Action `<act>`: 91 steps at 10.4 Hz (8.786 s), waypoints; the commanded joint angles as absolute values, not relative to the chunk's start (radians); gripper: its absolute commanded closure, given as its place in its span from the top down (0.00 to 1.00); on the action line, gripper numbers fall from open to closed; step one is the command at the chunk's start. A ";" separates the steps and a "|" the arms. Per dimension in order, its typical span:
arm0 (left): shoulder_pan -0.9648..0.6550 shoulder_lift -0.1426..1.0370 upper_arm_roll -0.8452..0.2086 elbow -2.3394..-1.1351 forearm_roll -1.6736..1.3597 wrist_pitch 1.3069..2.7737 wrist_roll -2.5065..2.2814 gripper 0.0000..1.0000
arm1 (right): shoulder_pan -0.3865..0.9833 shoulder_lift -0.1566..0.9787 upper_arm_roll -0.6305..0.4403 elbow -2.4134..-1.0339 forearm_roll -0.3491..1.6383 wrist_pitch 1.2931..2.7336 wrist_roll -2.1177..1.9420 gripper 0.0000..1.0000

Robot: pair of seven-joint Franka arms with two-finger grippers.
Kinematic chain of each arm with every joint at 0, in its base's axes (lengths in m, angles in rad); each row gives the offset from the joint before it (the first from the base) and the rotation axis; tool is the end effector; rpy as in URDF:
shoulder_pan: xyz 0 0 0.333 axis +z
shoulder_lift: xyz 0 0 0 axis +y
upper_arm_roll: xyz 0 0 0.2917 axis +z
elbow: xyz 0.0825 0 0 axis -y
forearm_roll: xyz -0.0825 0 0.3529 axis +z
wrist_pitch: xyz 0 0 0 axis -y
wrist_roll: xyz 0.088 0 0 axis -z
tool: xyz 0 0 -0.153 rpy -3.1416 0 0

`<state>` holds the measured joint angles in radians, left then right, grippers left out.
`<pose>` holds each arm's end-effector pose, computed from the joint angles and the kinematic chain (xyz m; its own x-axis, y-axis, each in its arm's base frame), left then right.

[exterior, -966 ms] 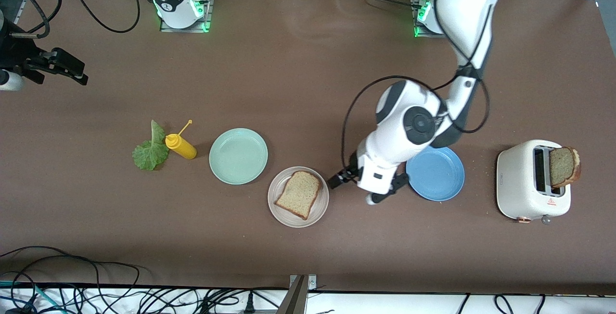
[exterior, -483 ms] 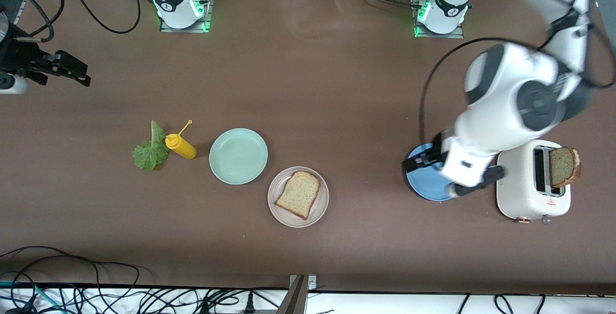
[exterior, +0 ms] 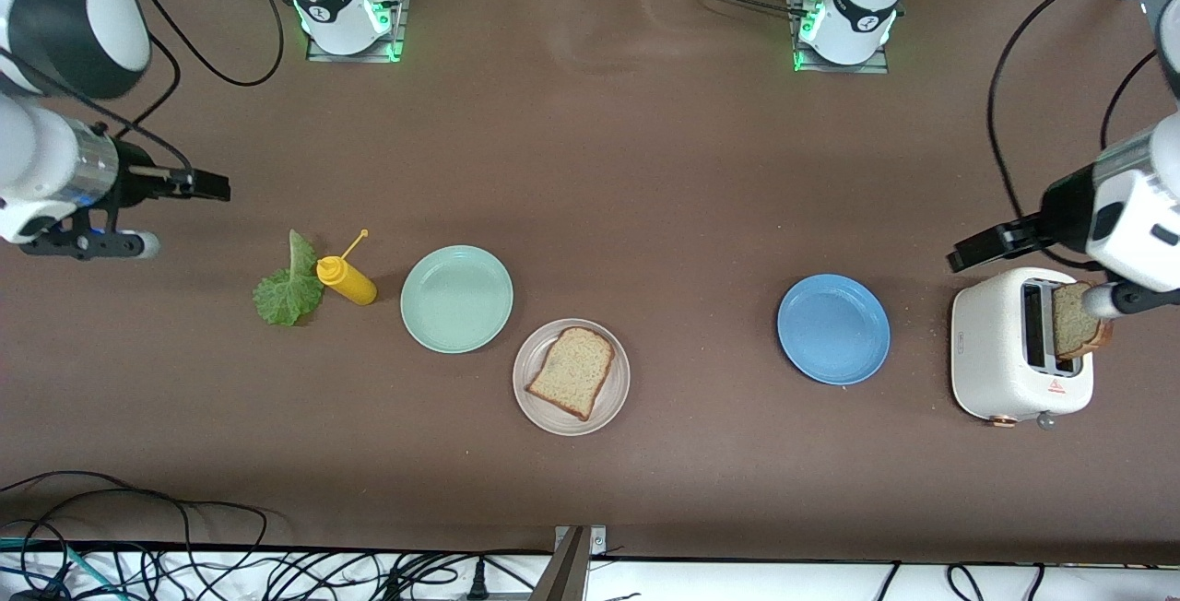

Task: Make sandwich on beige plate with both arms
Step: 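Return the left gripper to the toaster while the right gripper reaches the lettuce, then grasp the lettuce with the right gripper while the left gripper lowers onto bread, then carry the lettuce onto the bread while the left gripper grips the slice, then release the lettuce with the right gripper while the left gripper lifts the slice, then reach the mustard bottle with the right gripper while the left gripper holds bread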

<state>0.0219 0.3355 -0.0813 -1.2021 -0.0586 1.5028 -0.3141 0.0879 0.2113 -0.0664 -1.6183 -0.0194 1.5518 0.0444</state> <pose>0.6052 -0.0375 0.5205 0.9663 0.2506 -0.0582 0.2543 -0.9645 0.0707 0.5466 0.0108 0.4194 0.9619 -0.0264 -0.2721 -0.0148 -0.9989 0.0448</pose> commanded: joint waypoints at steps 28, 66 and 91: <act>0.214 0.202 -0.091 -1.502 0.084 1.726 0.153 1.00 | 0.110 0.365 -0.061 -1.639 -0.028 1.688 -0.022 0.00; 0.274 0.445 -0.489 -1.259 -0.089 1.654 -0.564 0.00 | 0.673 0.220 -0.478 -1.848 0.163 1.816 -0.330 1.00; 0.163 0.509 -0.486 -1.273 -0.129 1.706 -0.644 0.00 | 0.314 0.793 -0.560 -1.767 1.321 1.557 -2.212 0.00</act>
